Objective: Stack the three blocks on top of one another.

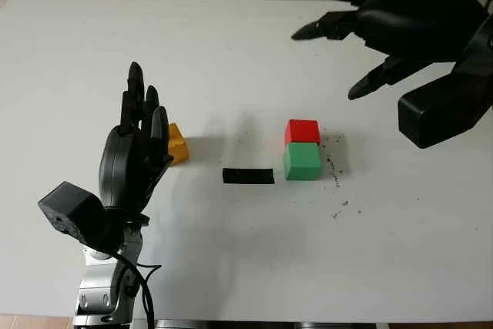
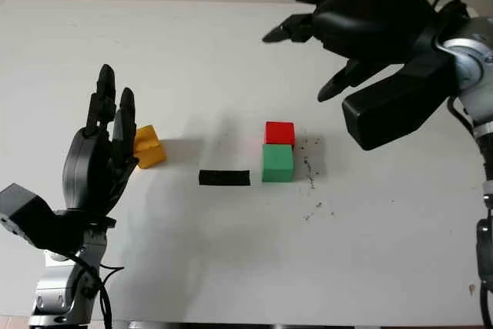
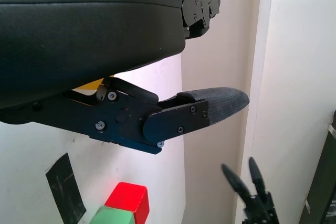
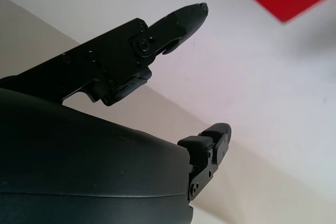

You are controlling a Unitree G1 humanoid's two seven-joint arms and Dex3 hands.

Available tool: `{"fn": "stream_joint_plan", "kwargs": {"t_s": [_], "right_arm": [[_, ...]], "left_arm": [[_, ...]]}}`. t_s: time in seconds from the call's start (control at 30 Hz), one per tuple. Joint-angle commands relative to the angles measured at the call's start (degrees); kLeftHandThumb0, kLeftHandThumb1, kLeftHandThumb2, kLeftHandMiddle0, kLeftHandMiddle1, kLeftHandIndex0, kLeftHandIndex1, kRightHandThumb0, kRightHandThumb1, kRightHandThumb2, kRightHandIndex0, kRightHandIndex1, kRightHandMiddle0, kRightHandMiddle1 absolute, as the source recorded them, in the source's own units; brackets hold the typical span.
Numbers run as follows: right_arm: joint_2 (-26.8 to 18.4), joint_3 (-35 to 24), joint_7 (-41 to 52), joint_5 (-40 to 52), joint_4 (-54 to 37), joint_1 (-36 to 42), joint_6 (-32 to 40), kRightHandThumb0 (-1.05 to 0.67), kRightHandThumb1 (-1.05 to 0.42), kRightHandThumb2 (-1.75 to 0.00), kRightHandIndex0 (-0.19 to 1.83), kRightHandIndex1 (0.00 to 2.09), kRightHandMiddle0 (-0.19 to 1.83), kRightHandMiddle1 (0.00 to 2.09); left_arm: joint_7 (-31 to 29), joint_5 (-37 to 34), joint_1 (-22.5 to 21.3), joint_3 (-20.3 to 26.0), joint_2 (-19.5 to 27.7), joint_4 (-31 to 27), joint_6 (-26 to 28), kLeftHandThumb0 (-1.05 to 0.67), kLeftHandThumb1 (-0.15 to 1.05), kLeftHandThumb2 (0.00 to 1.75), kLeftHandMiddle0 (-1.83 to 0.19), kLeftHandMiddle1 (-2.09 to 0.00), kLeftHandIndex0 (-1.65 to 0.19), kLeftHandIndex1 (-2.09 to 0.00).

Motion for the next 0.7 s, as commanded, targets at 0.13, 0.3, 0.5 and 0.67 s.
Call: {"fn": "stream_joint_plan", "kwargs": {"t_s": [0.13, 0.3, 0.5, 0.67], "right_arm": [[-0.64, 4.13, -2.35, -4.65, 4.63, -4.71, -8.04, -0.49, -0.77, -0.05, 0.08, 0.07, 0.35, 0.18], [0.35, 6.11, -7.87, -8.15, 7.71, -5.97, -12.41, -0.52, -0.78, -0.06, 0.05, 0.05, 0.35, 0.17], [0.87, 7.75, -11.57, -10.80, 8.63, -6.45, -14.29, -0.52, -0.82, -0.07, 0.01, 0.04, 0.31, 0.14], [1.35, 8.45, -15.02, -12.33, 9.79, -6.33, -15.41, -0.52, -0.83, -0.06, 0.00, 0.04, 0.31, 0.13]], "left_arm": [[-0.04, 0.34, -0.56, -0.05, 0.03, 0.21, -0.46, -0.62, 1.05, 0.62, 0.18, -0.06, 0.18, -0.04], [-0.26, 0.11, -0.86, -0.10, -0.09, 0.77, -0.81, -0.61, 1.05, 0.63, 0.18, -0.05, 0.19, -0.04], [0.21, 0.38, -1.34, -0.29, -0.32, 0.90, -0.58, -0.62, 1.05, 0.64, 0.17, -0.06, 0.18, -0.05], [-0.12, 0.13, -1.44, -0.21, -0.29, 1.32, -0.92, -0.61, 1.05, 0.64, 0.19, -0.05, 0.19, -0.04]]}}
